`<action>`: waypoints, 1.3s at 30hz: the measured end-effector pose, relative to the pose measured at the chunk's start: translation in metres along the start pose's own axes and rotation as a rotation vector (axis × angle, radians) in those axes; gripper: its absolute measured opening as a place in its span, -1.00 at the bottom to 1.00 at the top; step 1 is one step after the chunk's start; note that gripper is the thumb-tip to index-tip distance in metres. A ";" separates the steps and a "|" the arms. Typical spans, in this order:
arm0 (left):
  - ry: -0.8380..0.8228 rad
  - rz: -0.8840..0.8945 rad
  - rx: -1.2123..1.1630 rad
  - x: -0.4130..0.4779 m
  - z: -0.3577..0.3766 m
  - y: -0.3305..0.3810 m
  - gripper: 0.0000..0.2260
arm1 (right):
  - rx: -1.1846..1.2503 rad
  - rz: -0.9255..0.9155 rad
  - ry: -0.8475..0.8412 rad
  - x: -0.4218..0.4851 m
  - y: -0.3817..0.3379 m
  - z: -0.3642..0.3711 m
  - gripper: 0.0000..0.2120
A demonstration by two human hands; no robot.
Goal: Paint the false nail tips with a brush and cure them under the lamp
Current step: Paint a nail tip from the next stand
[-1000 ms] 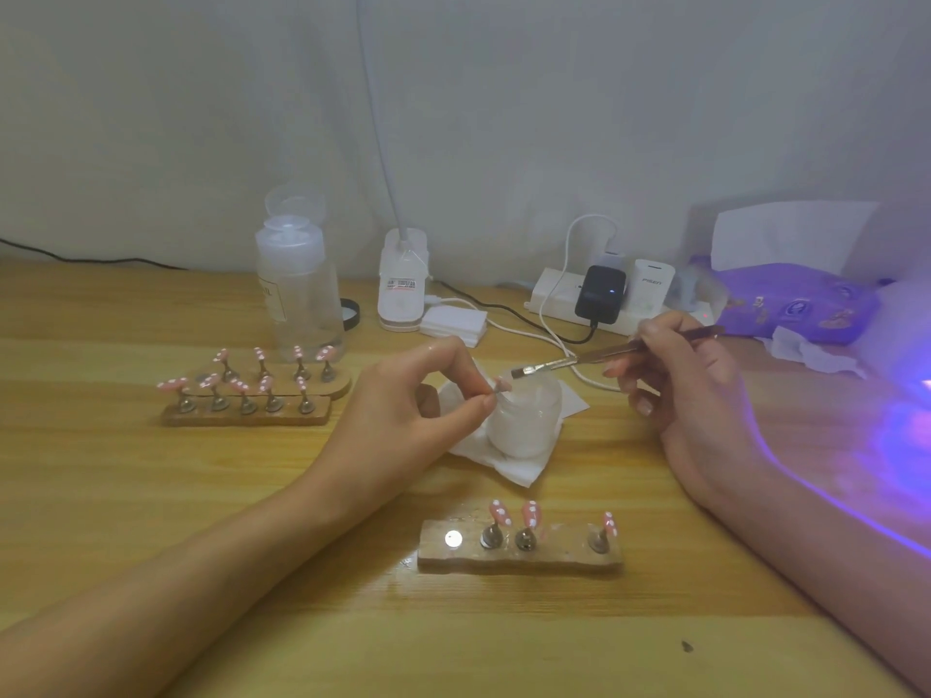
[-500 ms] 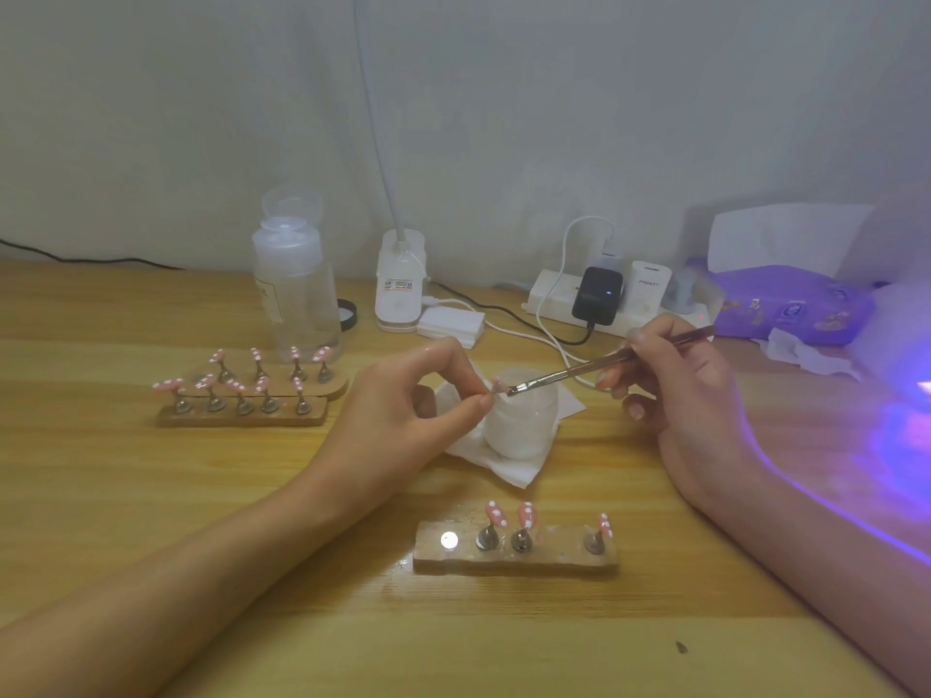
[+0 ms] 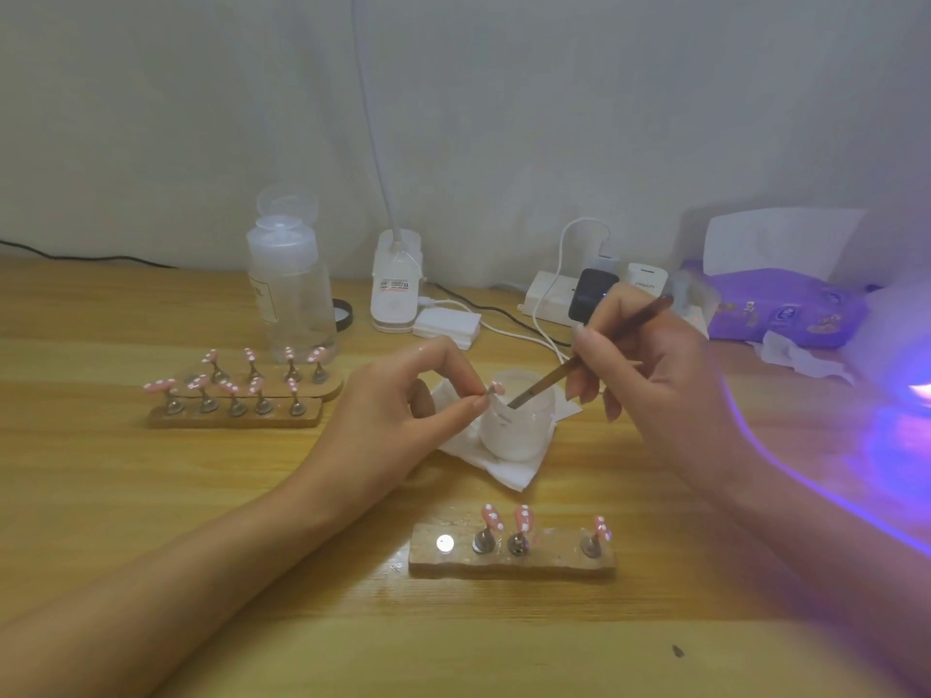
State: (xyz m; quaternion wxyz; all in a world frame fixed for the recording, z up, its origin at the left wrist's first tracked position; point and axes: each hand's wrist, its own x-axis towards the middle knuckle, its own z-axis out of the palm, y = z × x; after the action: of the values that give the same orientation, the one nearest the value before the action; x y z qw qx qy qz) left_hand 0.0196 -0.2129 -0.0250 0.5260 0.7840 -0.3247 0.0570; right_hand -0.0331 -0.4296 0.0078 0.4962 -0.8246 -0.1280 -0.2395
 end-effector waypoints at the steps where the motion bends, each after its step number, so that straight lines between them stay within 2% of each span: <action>1: 0.005 -0.002 0.009 0.000 0.000 0.000 -0.91 | 0.008 0.015 -0.002 0.000 0.001 0.000 -0.80; 8: 0.076 0.098 0.109 -0.001 0.000 0.003 -0.93 | 0.298 0.147 0.197 -0.003 0.008 -0.012 -0.79; 12: 0.075 0.093 0.130 0.000 -0.001 0.001 -0.93 | 0.452 0.277 0.282 -0.008 0.018 -0.011 -0.73; 15: 0.053 0.085 0.128 0.000 -0.001 -0.001 -0.90 | 0.533 0.370 0.314 -0.008 0.022 -0.009 -0.79; 22: 0.055 0.066 0.088 0.001 -0.001 -0.002 -0.89 | 0.612 0.404 0.296 -0.008 0.021 -0.009 -0.79; 28: 0.080 0.062 0.100 0.000 0.000 -0.002 -0.90 | 0.562 0.371 0.181 -0.009 0.020 -0.006 -0.83; 33: 0.078 0.056 0.102 0.000 -0.001 -0.001 -0.92 | 0.583 0.404 0.241 -0.009 0.022 -0.008 -0.82; 37: 0.083 0.063 0.089 0.000 0.000 0.000 -0.92 | 0.558 0.354 0.170 -0.008 0.018 -0.006 -0.82; 39: 0.082 0.066 0.095 0.000 0.000 0.000 -0.92 | 0.555 0.368 0.191 -0.009 0.019 -0.006 -0.82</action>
State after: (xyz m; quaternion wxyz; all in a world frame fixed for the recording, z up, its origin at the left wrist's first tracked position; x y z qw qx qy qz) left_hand 0.0191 -0.2129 -0.0249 0.4988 0.7940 -0.3254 0.1218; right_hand -0.0335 -0.4431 -0.0085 0.7463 -0.6413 0.0096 -0.1781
